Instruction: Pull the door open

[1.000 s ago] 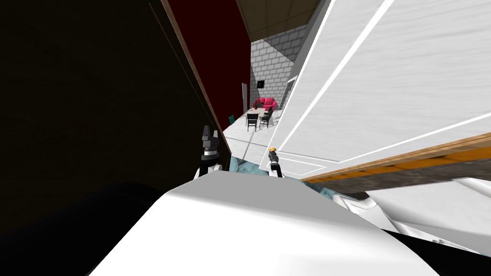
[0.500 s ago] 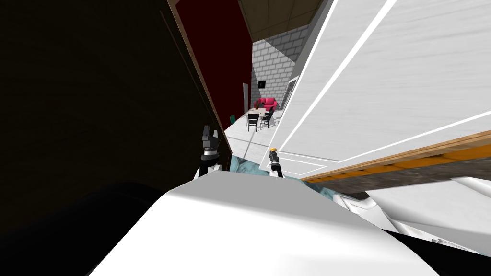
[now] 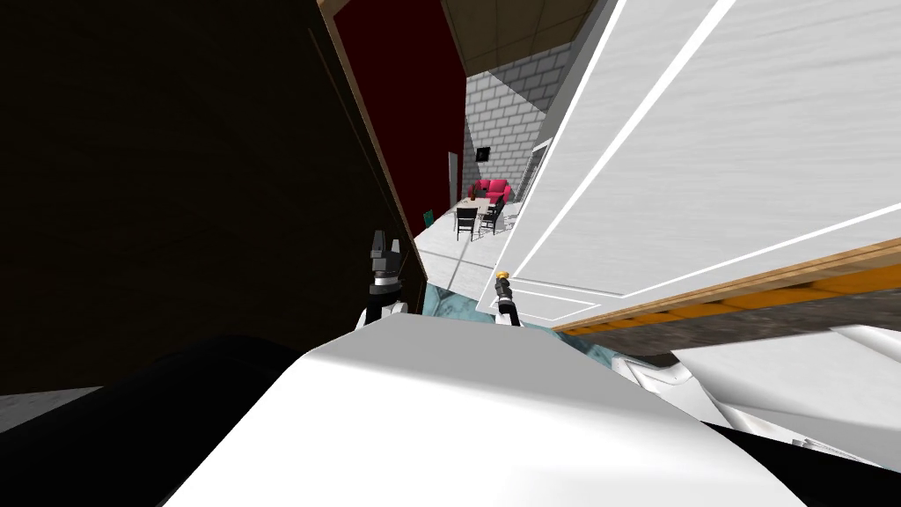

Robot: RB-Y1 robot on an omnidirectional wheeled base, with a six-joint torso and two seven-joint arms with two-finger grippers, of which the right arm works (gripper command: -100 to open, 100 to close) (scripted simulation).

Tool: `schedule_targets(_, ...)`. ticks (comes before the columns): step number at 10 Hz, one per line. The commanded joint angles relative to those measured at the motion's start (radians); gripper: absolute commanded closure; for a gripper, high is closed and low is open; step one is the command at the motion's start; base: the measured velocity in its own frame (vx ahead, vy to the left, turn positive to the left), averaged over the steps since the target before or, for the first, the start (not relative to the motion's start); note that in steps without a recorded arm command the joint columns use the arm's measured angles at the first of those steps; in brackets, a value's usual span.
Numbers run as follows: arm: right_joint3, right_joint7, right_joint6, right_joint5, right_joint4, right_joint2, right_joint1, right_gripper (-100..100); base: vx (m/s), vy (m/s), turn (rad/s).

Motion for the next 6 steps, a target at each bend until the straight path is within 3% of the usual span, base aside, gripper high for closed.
schedule_targets(1,-0.007,-0.05,-0.009,-0.008,0.006,-0.015,-0.001,100,-0.046,0.0,0.028)
schedule_targets(4,-0.006,-0.094,-0.009,-0.011,0.008,-0.018,-0.002,100,-0.036,-0.001,0.018)
schedule_targets(6,-0.004,-0.158,-0.009,-0.018,0.013,-0.025,-0.002,100,-0.041,-0.003,0.043)
